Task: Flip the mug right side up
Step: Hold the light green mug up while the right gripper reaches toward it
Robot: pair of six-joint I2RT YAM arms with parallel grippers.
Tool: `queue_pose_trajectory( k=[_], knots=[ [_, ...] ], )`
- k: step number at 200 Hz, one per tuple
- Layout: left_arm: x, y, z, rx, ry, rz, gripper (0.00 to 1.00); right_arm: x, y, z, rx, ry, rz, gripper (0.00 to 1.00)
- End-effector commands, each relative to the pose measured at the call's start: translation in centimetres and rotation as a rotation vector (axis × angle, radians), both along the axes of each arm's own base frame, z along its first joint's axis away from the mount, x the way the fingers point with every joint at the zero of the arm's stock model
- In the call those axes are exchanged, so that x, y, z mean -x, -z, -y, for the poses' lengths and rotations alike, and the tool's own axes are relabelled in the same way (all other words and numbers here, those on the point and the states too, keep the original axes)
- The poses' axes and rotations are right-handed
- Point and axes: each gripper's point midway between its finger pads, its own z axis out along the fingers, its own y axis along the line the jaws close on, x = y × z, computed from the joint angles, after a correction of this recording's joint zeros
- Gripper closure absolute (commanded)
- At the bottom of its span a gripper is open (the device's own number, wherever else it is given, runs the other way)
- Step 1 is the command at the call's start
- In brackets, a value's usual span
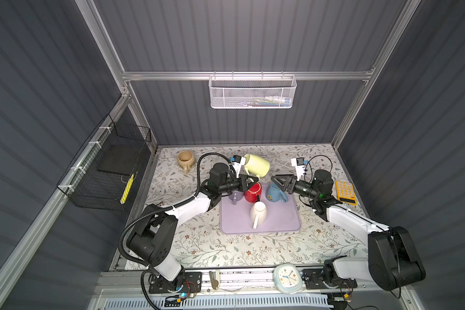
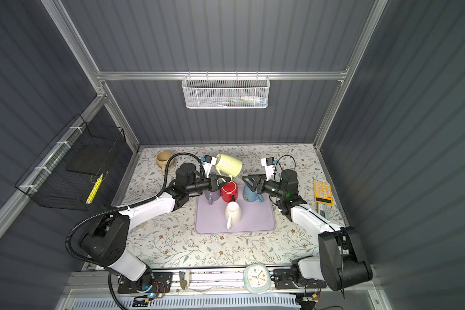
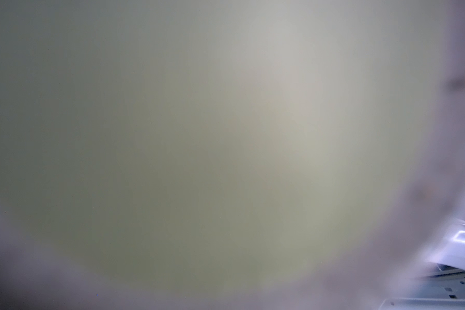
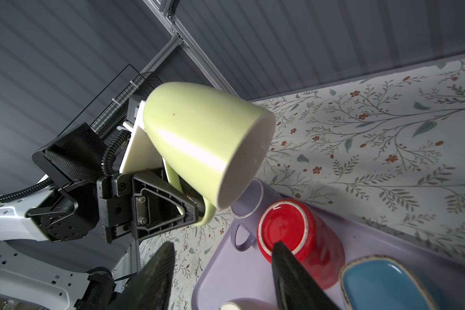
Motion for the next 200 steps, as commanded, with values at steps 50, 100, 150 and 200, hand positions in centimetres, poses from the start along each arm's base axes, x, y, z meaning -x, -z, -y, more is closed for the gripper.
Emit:
queue_pose_trajectory(
  k=[50, 100, 150, 200],
  knots=[
    [0.0, -6.0, 0.9, 0.154, 0.067, 0.133, 0.95, 0.2, -4.1, -1.6, -0.175, -0.162, 0.136, 0.4],
    [0.2, -5.7, 1.0, 0.172, 0.077, 0.109, 0.96, -0.3, -5.4, -2.2, -0.242, -0.225, 0.176, 0.41],
    [0.5, -5.5, 1.0, 0.174, 0.083, 0.098, 0.96, -1.0, -6.4, -2.7, -0.293, -0.254, 0.195, 0.42],
    [0.6, -5.1, 1.2, 0.174, 0.089, 0.088, 0.96, -0.9, -6.9, -4.2, -0.301, -0.289, 0.202, 0.43]
  ],
)
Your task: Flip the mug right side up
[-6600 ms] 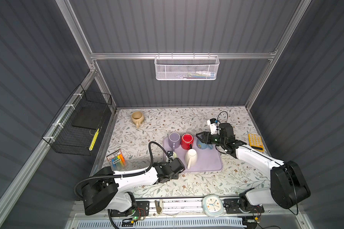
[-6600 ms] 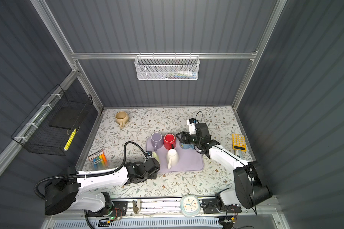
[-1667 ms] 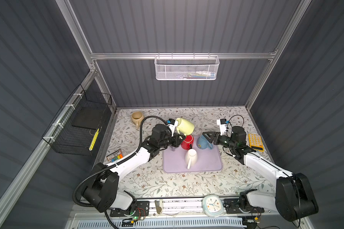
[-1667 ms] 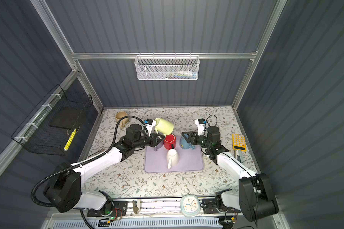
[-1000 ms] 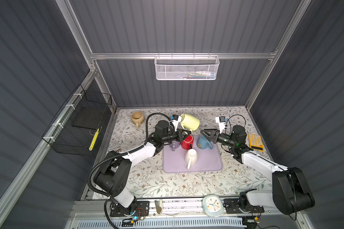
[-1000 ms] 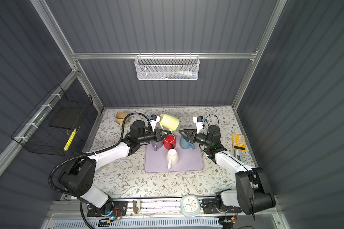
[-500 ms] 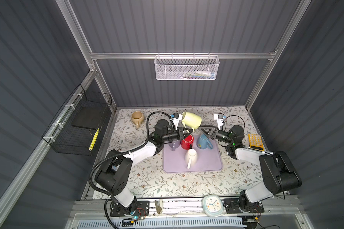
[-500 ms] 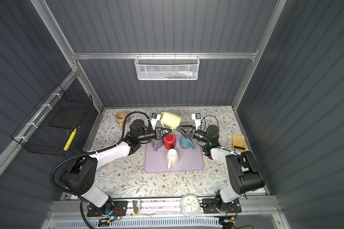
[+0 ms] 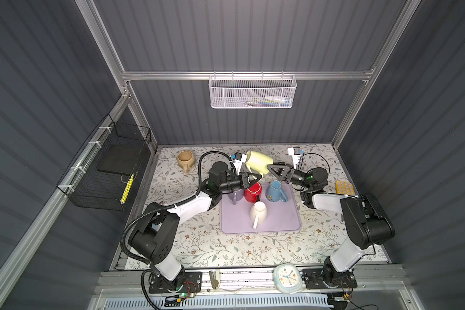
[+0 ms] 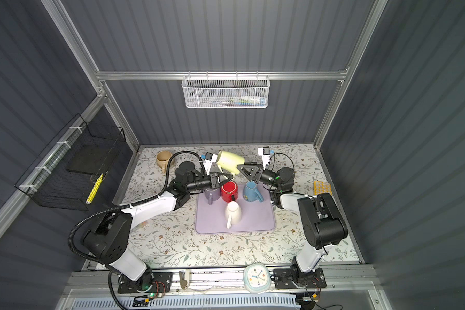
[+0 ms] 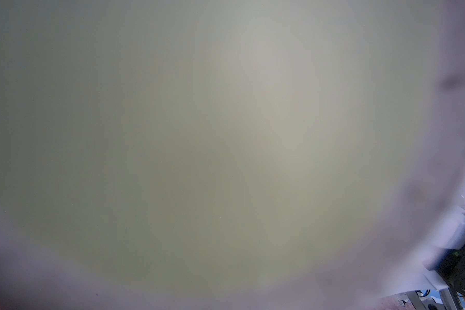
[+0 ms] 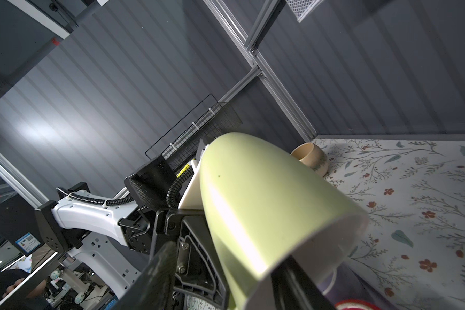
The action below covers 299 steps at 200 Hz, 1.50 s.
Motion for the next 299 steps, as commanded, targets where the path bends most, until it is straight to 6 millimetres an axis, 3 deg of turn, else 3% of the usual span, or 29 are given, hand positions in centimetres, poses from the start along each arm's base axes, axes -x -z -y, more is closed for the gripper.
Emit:
queue_pose_trajectory(
  k=[1, 38, 128, 245, 299],
  knots=[
    [0.1, -3.1, 0.3, 0.075, 0.028, 0.118, 0.97, 0.6, -1.6, -0.8, -0.022, -0.037, 0.059, 0.43],
    [0.3, -2.8, 0.7, 0.079, 0.038, 0.109, 0.97, 0.7, -2.1, -1.6, -0.032, -0.053, 0.066, 0.45],
    [0.4, -2.5, 0.8, 0.078, 0.041, 0.096, 0.96, 1.4, -3.1, -2.4, -0.042, -0.081, 0.083, 0.62],
    [0.5, -1.2, 1.6, 0.054, 0.063, 0.06, 0.8, 2.1, -4.4, -2.5, -0.055, -0.096, 0.097, 0.73],
    [0.4, -0.9, 1.8, 0.058, 0.062, 0.05, 0.69, 2.0, -4.7, -2.5, -0.062, -0.102, 0.081, 0.84]
  ],
)
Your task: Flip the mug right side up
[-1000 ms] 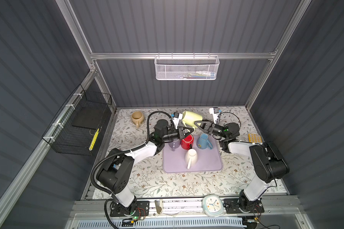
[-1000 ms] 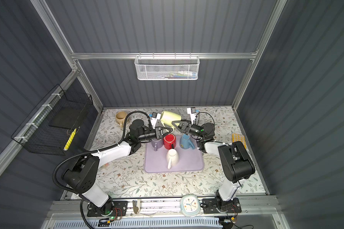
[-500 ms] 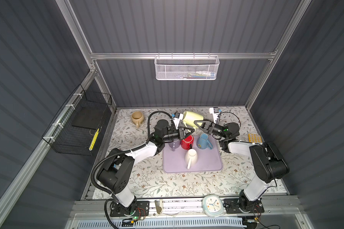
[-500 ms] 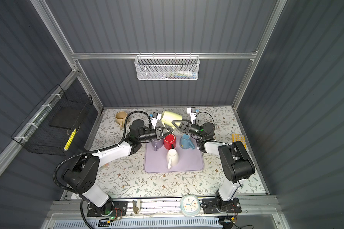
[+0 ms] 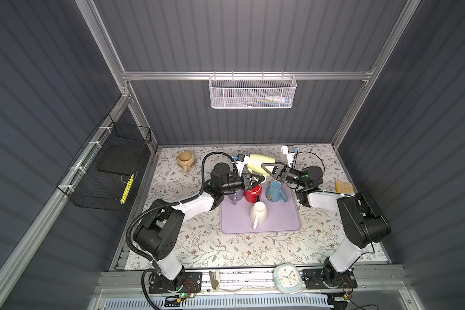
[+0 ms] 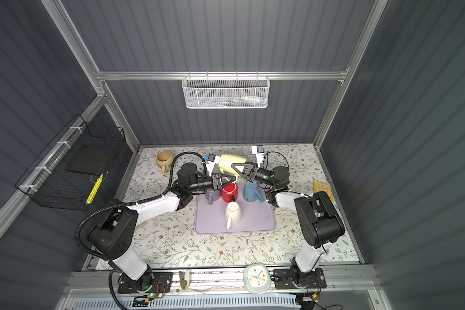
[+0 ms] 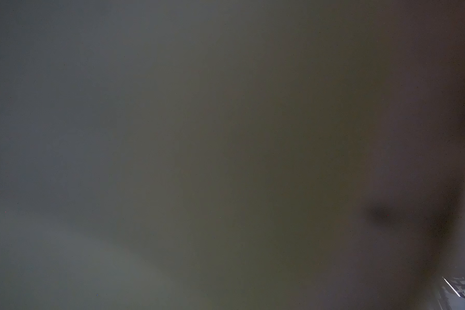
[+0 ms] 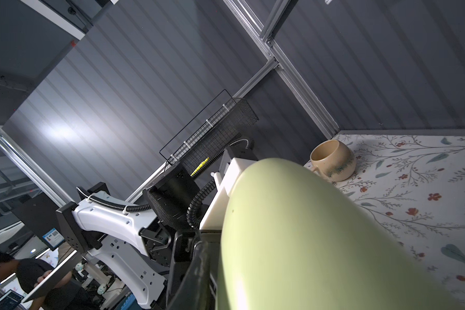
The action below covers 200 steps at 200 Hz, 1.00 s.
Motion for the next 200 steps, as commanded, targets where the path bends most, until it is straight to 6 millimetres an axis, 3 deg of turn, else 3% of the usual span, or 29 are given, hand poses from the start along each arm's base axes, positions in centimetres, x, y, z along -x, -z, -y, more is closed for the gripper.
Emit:
queue_pose_trajectory(
  k=[1, 69, 158, 200],
  knots=[
    [-0.4, -1.6, 0.5, 0.036, -0.001, 0.058, 0.69, 1.3, -3.5, -0.2, -0.039, -0.033, 0.109, 0.84],
    [-0.5, -1.5, -0.3, -0.003, -0.048, 0.081, 0.59, 0.6, -2.1, 0.0, -0.037, -0.01, 0.052, 1.0],
    [-0.9, -1.2, -1.5, -0.07, -0.12, 0.107, 0.37, 0.1, -1.1, 0.6, -0.037, 0.022, 0.018, 1.0],
    [-1.1, -1.4, -2.3, -0.109, -0.149, 0.129, 0.34, -0.1, -0.5, 0.9, -0.024, 0.032, 0.007, 1.0]
  ],
)
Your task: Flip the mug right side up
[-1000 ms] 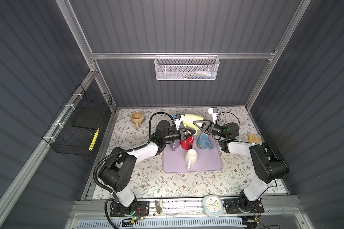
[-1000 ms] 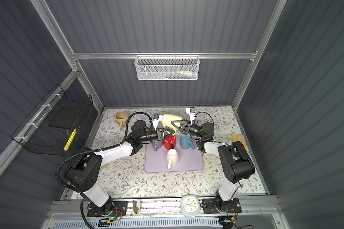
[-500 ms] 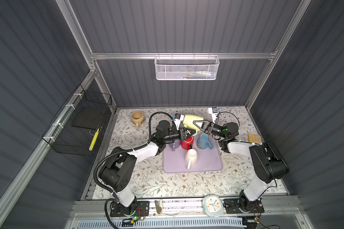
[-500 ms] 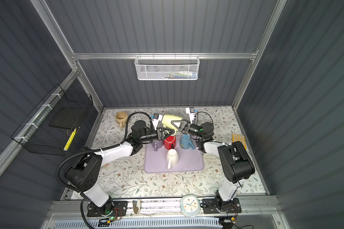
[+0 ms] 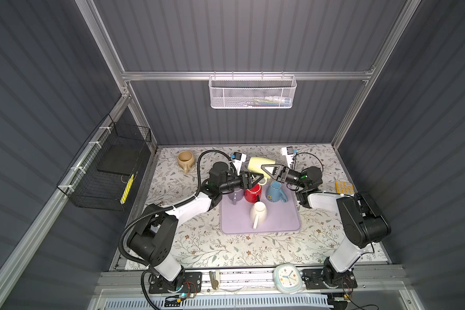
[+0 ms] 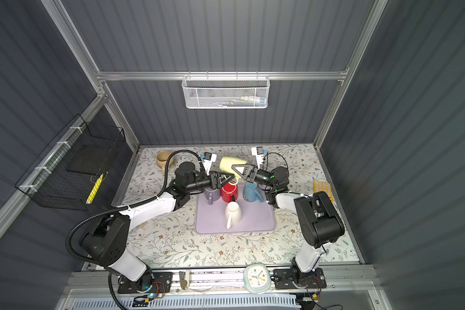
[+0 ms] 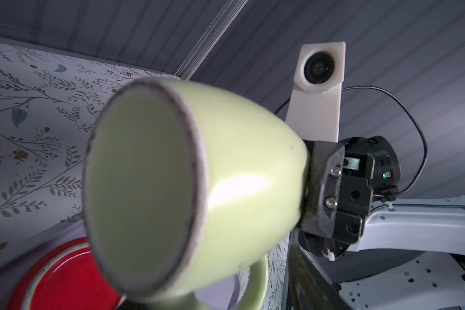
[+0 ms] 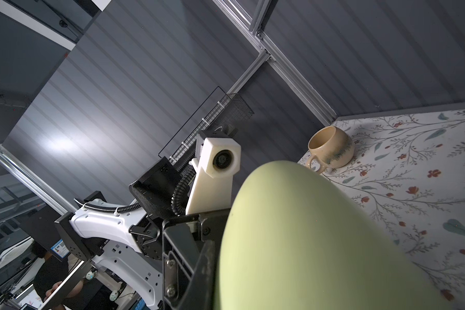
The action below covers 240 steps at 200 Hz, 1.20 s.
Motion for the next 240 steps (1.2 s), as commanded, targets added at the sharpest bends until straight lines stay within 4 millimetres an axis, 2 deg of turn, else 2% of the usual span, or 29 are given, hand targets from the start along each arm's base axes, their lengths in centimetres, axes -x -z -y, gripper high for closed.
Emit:
queue_pose_trajectory(
  k=[1, 142, 240],
  knots=[
    [0.0, -0.7, -0.9, -0.035, -0.027, 0.042, 0.34, 0.3, -1.7, 0.5, -0.026, 0.026, 0.093, 1.0],
    [-0.2, -1.4, -4.7, -0.2, -0.126, 0.115, 0.33, -1.2, 0.5, 2.3, 0.06, 0.111, 0.004, 1.0],
    [-0.1, -1.1, -7.2, -0.306, -0.166, 0.137, 0.33, -2.6, 2.0, 4.4, 0.256, 0.196, -0.075, 1.0]
  ],
)
